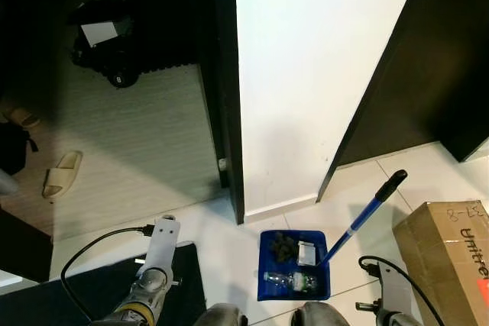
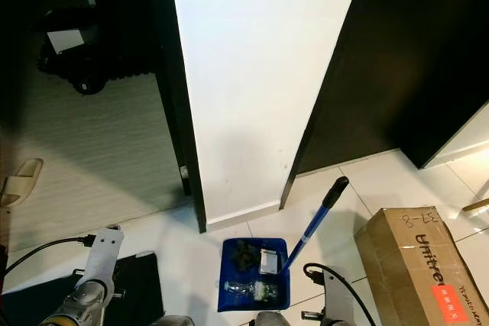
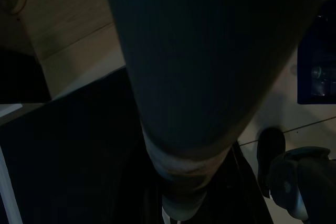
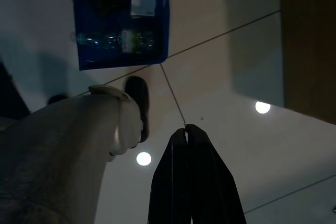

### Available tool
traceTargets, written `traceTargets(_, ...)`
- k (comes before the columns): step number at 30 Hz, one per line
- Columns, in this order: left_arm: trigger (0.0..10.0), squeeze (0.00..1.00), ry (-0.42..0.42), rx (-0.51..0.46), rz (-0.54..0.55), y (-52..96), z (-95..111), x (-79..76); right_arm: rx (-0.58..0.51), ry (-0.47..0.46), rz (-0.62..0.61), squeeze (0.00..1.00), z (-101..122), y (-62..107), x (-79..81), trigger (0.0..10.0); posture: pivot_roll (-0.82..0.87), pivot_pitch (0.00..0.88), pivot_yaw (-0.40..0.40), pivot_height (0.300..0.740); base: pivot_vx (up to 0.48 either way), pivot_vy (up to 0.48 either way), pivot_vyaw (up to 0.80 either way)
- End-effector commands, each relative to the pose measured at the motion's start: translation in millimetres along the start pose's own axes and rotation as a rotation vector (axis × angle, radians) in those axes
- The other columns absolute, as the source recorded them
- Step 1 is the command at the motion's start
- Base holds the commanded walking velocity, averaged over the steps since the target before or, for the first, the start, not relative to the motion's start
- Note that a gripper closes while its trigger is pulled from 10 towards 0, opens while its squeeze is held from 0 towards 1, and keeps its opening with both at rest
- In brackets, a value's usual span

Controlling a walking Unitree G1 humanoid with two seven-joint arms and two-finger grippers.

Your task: Sweep floor

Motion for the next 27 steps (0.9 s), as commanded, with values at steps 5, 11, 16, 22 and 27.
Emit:
traceTargets(5,10.0,0.0,-0.025,0.035,0.025,0.9,-8.6,7.9,-0.015,-0.037,0.027,0.0,0.3,0.3,2.8,0.0,0.05,0.0,-0.007,0.74,0.0,0.0,0.0)
traceTargets(11,10.0,0.0,-0.026,0.035,0.024,0.9,-8.7,7.7,0.003,0.005,-0.019,0.0,-1.4,0.4,-2.6,6.2,0.05,0.0,-0.007,0.74,0.0,0.0,0.0)
traceTargets(16,10.0,0.0,-0.03,0.035,0.022,0.9,-8.6,6.6,-0.004,-0.003,0.001,0.0,0.1,0.3,-1.9,0.0,0.04,0.0,-0.006,0.74,0.0,0.0,0.0)
traceTargets(22,10.0,0.0,-0.036,0.033,0.018,0.9,-8.2,4.5,-0.018,0.002,0.029,0.0,5.5,-1.1,6.3,0.0,0.04,0.0,-0.004,0.74,0.0,0.0,0.0)
traceTargets(27,10.0,0.0,-0.04,0.033,0.015,1.0,-8.5,3.3,-0.006,0.013,0.022,0.0,6.6,-2.2,13.8,10.0,0.04,0.0,-0.004,0.74,0.0,0.0,0.0)
Point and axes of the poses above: a point about 5 cm out from each wrist's last joint towards the gripper, its own y axis pointing back from the gripper into the wrist, its own z axis along the axis of the wrist's last joint, x = y × z, the point moved 3 cm from there along -y, pointing out of the wrist towards the gripper, and after that the axes turned 8 degrees about y, right-handed, at the moved point
